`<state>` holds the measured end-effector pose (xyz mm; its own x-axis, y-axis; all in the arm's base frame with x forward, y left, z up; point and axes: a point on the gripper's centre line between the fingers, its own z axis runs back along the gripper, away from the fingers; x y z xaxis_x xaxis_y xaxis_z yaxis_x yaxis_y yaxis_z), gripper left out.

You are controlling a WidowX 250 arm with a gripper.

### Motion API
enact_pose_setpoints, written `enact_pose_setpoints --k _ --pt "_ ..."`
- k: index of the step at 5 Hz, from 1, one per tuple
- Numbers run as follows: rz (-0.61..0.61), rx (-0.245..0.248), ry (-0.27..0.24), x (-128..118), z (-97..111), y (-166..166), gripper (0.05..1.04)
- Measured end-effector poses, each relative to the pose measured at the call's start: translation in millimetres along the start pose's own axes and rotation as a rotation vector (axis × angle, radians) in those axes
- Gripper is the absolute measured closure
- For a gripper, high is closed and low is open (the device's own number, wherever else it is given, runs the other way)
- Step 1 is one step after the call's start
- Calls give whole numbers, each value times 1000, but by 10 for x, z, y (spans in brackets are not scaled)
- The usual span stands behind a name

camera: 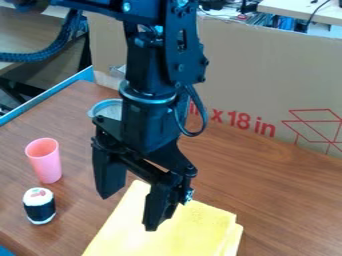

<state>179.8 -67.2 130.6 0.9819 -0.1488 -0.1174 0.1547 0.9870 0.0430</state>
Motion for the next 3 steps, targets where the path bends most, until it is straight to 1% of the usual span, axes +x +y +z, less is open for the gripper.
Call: enact_pose_setpoints --k 1,2,3 --pt "-1 6 18 -8 -38 1 83" --pt "-2 31 -10 145 -151 11 83" --pt "-48 9 -28 255 -334 -32 83"
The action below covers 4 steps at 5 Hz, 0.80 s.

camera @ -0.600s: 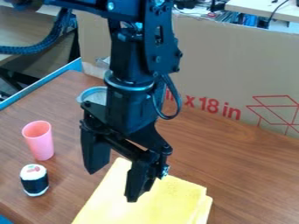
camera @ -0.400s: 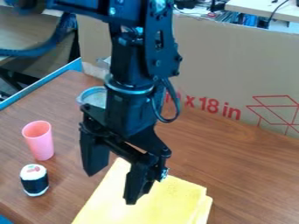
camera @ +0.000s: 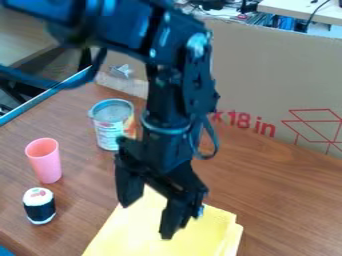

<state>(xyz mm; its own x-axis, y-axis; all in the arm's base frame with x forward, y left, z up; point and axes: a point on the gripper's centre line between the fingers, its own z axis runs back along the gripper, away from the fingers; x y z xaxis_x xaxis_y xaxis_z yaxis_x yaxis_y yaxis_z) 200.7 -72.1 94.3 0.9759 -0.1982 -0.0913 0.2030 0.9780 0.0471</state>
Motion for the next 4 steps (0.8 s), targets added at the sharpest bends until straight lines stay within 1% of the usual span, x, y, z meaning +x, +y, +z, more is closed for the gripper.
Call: enact_pose_setpoints --k 1,2,3,4 --pt "28 -21 0 58 -183 66 83" --pt "54 -19 82 47 -498 114 83" --pt "63 -16 122 83 -723 109 83" --pt "51 -33 82 128 -755 83 82"
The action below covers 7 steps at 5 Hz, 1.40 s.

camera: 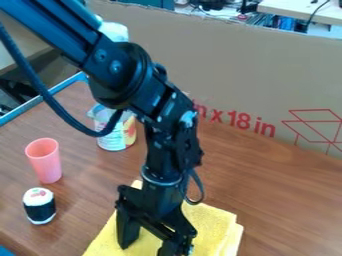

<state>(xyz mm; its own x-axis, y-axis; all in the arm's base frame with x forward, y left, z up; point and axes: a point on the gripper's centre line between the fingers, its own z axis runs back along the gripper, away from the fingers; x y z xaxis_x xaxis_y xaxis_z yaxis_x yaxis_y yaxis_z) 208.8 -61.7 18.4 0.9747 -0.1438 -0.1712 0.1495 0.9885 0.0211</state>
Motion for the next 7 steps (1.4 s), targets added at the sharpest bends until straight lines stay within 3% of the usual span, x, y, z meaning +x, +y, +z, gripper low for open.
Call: enact_pose_setpoints --k 1,2,3,4,5,6,7 --pt "-9 -53 -29 87 43 -180 82" --pt "-131 -72 -18 226 154 -688 83" --pt "-185 -59 97 268 192 -1204 83" --pt "-241 -47 182 228 223 -1637 83" --pt "-183 -53 187 196 205 -1675 83" --pt "-78 -46 136 179 412 -1382 83" --pt "4 -78 4 129 851 -1026 83"
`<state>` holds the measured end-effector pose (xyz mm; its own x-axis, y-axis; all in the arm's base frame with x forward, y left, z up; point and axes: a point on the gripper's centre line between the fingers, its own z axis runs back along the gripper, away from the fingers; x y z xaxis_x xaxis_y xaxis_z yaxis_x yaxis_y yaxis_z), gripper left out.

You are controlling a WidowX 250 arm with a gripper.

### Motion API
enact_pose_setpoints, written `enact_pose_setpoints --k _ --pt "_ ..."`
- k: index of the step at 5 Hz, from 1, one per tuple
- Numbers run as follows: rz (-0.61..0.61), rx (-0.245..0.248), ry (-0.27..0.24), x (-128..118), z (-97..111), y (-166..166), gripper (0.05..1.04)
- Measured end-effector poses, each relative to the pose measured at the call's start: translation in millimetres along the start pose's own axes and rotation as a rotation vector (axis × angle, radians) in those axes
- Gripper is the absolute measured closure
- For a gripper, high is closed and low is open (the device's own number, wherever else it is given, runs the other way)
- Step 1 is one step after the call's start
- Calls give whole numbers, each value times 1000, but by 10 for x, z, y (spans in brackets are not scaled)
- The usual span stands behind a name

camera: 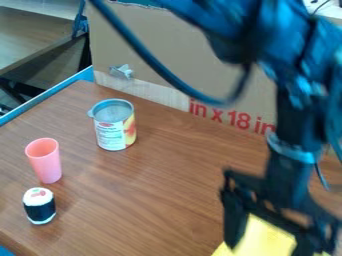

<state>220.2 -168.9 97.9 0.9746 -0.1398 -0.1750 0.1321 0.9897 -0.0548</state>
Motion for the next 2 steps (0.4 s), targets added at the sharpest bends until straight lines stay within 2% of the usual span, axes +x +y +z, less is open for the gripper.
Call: enact_pose_setpoints --k 1,2 --pt "22 -21 -92 -200 337 261 83" --pt "-16 17 -75 -333 426 476 83"
